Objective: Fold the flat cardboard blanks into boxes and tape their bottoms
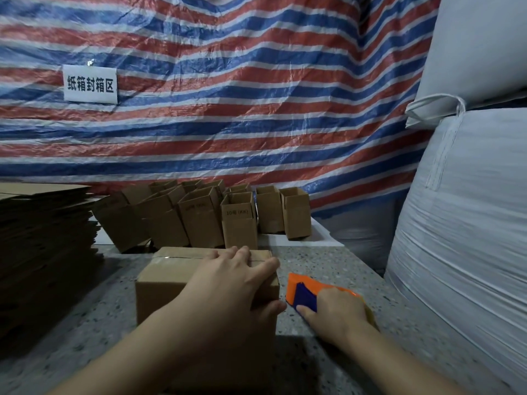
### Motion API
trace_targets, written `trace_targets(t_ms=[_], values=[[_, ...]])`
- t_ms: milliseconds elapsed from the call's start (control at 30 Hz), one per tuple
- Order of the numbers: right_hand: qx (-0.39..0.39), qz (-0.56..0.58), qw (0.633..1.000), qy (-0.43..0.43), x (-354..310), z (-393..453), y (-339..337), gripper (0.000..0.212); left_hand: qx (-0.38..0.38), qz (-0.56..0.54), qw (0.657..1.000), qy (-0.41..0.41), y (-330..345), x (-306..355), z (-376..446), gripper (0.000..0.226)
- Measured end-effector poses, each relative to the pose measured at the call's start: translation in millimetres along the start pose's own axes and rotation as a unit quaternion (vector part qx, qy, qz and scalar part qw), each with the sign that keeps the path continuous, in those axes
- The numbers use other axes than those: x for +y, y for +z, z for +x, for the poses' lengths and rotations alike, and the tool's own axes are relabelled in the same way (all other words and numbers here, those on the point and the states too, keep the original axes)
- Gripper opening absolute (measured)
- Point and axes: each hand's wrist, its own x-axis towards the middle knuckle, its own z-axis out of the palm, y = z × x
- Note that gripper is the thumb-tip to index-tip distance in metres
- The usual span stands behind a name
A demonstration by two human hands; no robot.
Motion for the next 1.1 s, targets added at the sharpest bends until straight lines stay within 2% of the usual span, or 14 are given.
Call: trace_targets(t_ms=[133, 200, 233, 333, 467, 633, 733, 833, 933, 1033, 1100], values=[[-0.012, 0.0, 0.999, 0.034, -9, -10, -21, 0.077, 0.001, 0.004, 1.0, 0.001, -2, 1, 0, 0.071], [0.041, 0.083, 0.996, 0.017, -15, -20, -37, 0.073, 0.005, 0.005, 1.0, 0.003, -3, 1, -1, 0.071], [0.064, 0.164, 0.984, -0.006, -20, -28, -43, 0.068, 0.007, 0.006, 1.0, 0.004, -3, 1, -1, 0.07], [0.068, 0.416, 0.903, -0.08, -37, -58, -59, 0.058, 0.013, 0.012, 1.0, 0.006, -3, 2, -1, 0.069], [0.008, 0.553, 0.827, -0.101, -55, -83, -70, 0.056, 0.01, 0.022, 1.0, 0.011, -4, 1, 0, 0.069], [-0.033, 0.612, 0.785, -0.089, -70, -84, -66, 0.062, 0.011, 0.027, 1.0, 0.007, 0, 1, 0, 0.073], [-0.028, 0.612, 0.787, -0.075, -74, -84, -62, 0.058, 0.007, 0.03, 1.0, 0.005, 1, 0, 2, 0.075], [-0.056, 0.617, 0.783, -0.053, -71, -80, -61, 0.058, 0.018, 0.024, 0.999, 0.011, 1, 0, 2, 0.073], [-0.112, 0.657, 0.745, -0.021, -61, -76, -66, 0.059, 0.024, 0.013, 0.999, 0.019, -1, -2, 2, 0.081], [-0.11, 0.695, 0.711, 0.004, -53, -71, -69, 0.068, 0.009, -0.056, 0.998, 0.001, -9, -8, 3, 0.099], [-0.115, 0.698, 0.707, 0.018, -51, -67, -69, 0.071, 0.012, -0.14, 0.99, -0.012, -17, -13, 1, 0.101]])
